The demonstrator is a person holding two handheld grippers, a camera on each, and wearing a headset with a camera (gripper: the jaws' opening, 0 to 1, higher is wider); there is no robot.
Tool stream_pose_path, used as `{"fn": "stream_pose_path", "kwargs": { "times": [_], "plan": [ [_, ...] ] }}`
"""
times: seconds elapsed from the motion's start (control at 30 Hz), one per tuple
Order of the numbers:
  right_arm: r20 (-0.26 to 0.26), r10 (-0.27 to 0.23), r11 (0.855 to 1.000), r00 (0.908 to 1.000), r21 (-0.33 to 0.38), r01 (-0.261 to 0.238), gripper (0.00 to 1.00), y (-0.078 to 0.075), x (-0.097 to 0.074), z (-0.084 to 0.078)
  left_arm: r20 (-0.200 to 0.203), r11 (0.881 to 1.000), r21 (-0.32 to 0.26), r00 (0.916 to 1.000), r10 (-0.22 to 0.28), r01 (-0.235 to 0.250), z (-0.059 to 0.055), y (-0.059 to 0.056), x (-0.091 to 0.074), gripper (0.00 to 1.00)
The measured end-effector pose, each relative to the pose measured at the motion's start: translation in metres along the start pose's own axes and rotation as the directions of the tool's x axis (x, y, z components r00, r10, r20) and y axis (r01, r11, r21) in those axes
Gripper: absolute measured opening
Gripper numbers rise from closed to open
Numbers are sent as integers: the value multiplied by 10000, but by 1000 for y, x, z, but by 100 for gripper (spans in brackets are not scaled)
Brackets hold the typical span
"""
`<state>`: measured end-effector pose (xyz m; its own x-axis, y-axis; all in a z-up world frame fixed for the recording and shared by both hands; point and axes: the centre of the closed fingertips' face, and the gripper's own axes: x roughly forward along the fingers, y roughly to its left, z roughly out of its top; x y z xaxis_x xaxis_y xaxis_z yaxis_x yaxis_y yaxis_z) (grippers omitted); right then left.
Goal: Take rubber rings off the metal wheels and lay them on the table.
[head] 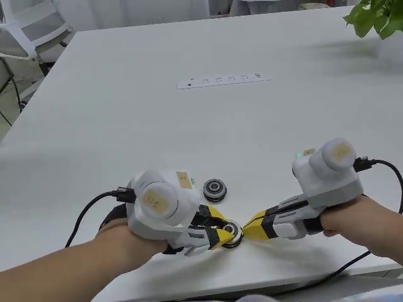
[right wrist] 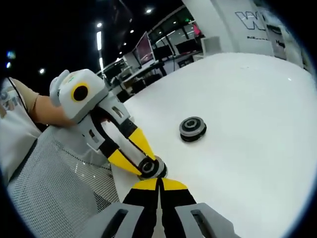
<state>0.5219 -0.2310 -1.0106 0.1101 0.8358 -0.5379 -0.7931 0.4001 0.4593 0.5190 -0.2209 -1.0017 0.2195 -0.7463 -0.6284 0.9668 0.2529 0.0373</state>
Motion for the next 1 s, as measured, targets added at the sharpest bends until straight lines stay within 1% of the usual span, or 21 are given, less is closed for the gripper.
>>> {"fn": "stream_pose_path", "kwargs": {
  "times": [0.03,0.07,0.1,0.2,0.33,0.53,0.73,1.0],
  "plan": [
    [330,198,9991,9993,371,-210,0,3,0,5,-1,10000,-1,10000,5,-5,0,0,0,13],
    [344,196,9989,9992,410,-210,0,3,-1,5,-11,10000,15,10000,23,-23,0,0,0,13],
    [206,123,9995,9997,274,-129,0,3,-1,3,-18,10000,25,10000,30,-30,0,0,0,13],
    [330,182,9990,9993,408,-196,0,7,0,4,-30,10000,28,10000,69,-69,0,0,0,13],
    [416,226,9992,9989,325,-240,0,11,0,6,-68,9999,30,9999,131,-131,0,0,1,13],
    [476,311,9989,9984,326,-326,0,10,0,8,-132,9998,45,9997,205,-205,0,0,1,13],
    [494,433,9988,9978,215,-444,0,15,1,9,-153,9997,14,9996,232,-232,0,1,1,13],
    [478,544,9984,9974,111,-550,0,17,2,10,-147,9997,12,9996,227,-226,0,1,1,13]
  ]
}}
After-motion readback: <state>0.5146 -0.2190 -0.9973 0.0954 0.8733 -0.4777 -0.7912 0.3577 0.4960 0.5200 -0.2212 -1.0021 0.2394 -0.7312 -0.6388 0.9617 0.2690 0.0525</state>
